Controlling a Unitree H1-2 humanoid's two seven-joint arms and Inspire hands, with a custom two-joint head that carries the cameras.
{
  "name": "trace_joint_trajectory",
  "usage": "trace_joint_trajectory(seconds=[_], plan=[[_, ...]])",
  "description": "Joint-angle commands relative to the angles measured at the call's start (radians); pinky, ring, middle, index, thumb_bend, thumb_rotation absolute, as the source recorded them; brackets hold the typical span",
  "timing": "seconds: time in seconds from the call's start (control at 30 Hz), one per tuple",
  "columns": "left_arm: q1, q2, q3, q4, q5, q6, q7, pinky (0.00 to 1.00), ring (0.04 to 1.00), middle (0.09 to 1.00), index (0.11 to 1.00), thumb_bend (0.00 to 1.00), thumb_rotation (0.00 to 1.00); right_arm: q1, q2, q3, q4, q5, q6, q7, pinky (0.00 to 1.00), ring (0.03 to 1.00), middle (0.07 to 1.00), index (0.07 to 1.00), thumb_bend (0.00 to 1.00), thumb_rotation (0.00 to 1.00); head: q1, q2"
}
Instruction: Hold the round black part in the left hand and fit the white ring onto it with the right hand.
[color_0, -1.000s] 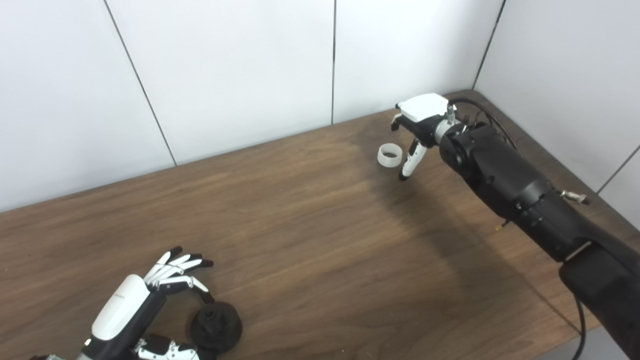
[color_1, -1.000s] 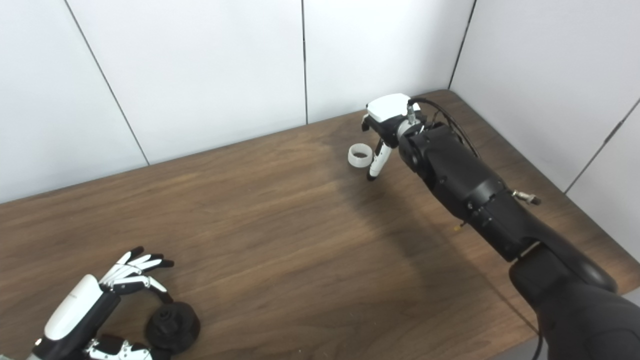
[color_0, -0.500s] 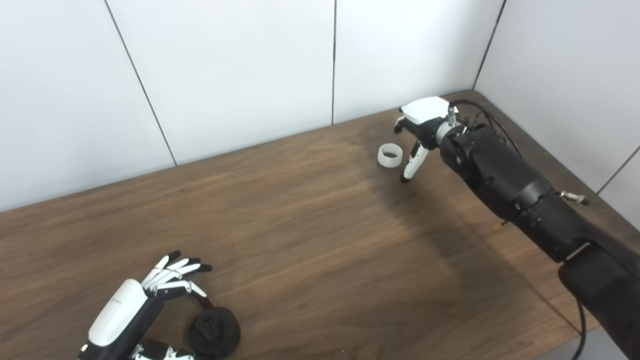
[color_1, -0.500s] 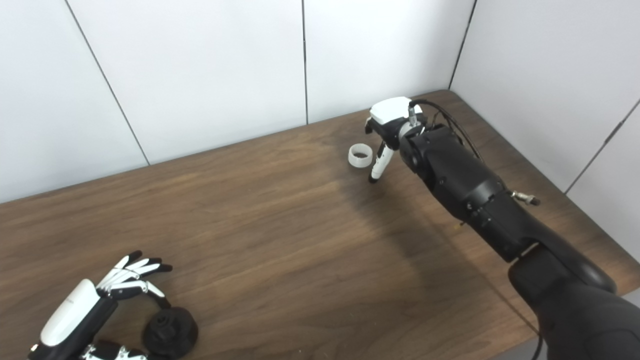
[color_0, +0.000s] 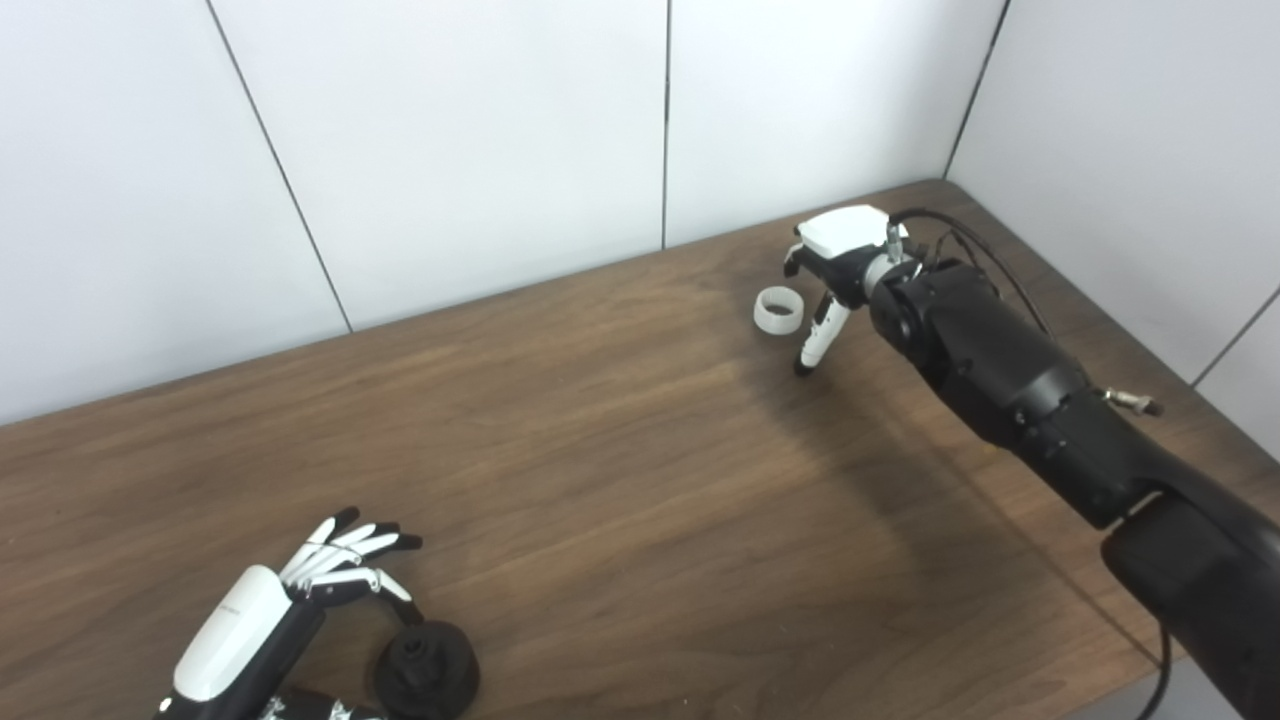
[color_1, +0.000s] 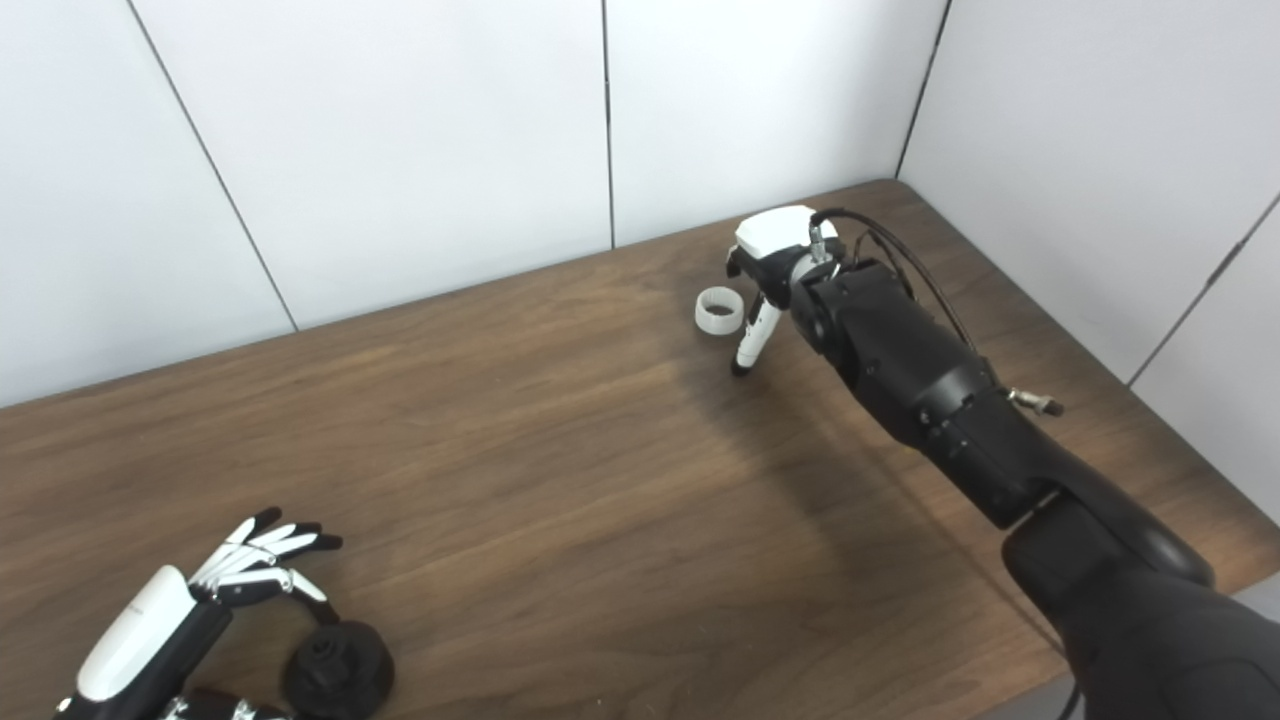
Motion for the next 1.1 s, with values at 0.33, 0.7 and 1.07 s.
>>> trace_joint_trajectory(seconds=[0.33, 0.7, 1.07], plan=[[0.029, 0.012, 0.021, -0.021, 0.043, 0.017, -0.043, 1.0, 0.894, 0.842, 0.476, 0.51, 0.05, -0.096, -0.006, 0.014, 0.043, 0.01, -0.034, -0.036, 1.0, 1.0, 1.0, 0.829, 0.94, 0.45, 0.025, -0.011], [0.047, 0.007, 0.038, -0.035, 0.047, 0.017, -0.055, 1.0, 0.899, 0.845, 0.476, 0.51, 0.05, -0.117, -0.004, 0.023, 0.045, 0.019, -0.033, -0.022, 1.0, 1.0, 1.0, 0.829, 0.93, 0.44, 0.044, -0.005], [0.059, -0.007, 0.058, -0.041, 0.052, 0.017, -0.078, 1.0, 0.899, 0.846, 0.476, 0.51, 0.05, -0.136, -0.01, 0.031, 0.051, 0.034, -0.042, -0.023, 1.0, 1.0, 1.0, 0.827, 0.94, 0.44, 0.05, -0.004]])
